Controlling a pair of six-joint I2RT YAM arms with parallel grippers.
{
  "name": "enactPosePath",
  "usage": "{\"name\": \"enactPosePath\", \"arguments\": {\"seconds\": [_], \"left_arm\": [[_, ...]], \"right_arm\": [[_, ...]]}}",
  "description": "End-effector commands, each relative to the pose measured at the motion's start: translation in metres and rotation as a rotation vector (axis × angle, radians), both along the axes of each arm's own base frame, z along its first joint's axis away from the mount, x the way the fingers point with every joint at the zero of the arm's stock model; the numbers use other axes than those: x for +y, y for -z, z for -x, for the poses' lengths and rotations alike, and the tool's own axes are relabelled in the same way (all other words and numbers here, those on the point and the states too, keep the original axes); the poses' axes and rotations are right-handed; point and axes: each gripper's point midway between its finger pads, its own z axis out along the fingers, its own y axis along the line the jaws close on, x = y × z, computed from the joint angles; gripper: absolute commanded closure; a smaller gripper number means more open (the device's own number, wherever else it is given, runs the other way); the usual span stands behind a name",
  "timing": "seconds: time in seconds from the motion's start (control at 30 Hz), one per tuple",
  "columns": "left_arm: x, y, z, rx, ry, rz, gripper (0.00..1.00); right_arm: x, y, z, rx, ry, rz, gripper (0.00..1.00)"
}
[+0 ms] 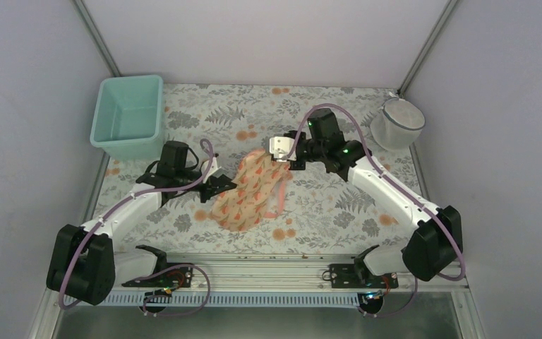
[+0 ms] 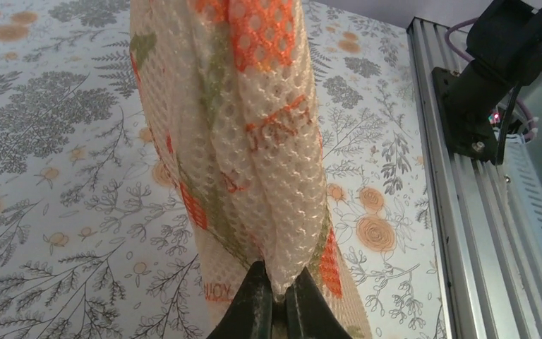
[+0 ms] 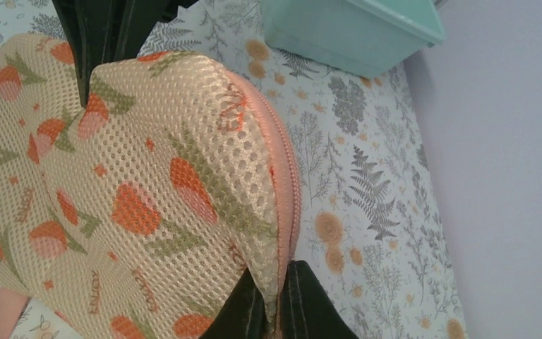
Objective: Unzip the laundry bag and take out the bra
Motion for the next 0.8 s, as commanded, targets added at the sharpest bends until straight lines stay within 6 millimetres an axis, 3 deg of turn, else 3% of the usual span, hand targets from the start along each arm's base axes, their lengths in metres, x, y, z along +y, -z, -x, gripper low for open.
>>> {"name": "enactPosePath", "arguments": {"seconds": [0.0, 0.03, 0.1, 0.13, 0.27, 0.4, 0.53, 0.77], "left_arm": [[-0.005, -0.013, 0.003, 0.006, 0.014, 0.054, 0.98], [-0.005, -0.017, -0.004, 0.016, -0.026, 0.059, 0.98], [-0.001, -0.023, -0.025, 0.055, -0.163, 0.07, 0.98], [0.003, -0.026, -0.037, 0.099, -0.253, 0.085, 0.98], [0.03, -0.035, -0.076, 0.383, -0.593, 0.247, 0.98], [0.044, -0.06, -0.099, 0.412, -0.729, 0.36, 0.98], [0.054, -0.076, -0.114, 0.454, -0.801, 0.466, 0.98], [0.067, -0.06, -0.126, 0.568, -0.945, 0.47, 0.98]], "right_arm": [[0.007, -0.049, -0.004, -0.077, 0.001, -0.139, 0.92], [0.005, -0.051, -0.011, -0.076, 0.046, -0.153, 0.7], [0.0, -0.062, -0.025, -0.067, 0.149, -0.193, 0.07], [-0.002, -0.069, -0.032, -0.055, 0.203, -0.222, 0.01], [-0.007, -0.106, -0.042, 0.042, 0.344, -0.399, 0.0], [0.006, -0.118, -0.026, 0.198, 0.32, -0.549, 0.0], [0.034, -0.089, -0.017, 0.277, 0.423, -0.582, 0.01], [0.094, -0.003, 0.032, 0.293, 0.482, -0.447, 0.0]]}}
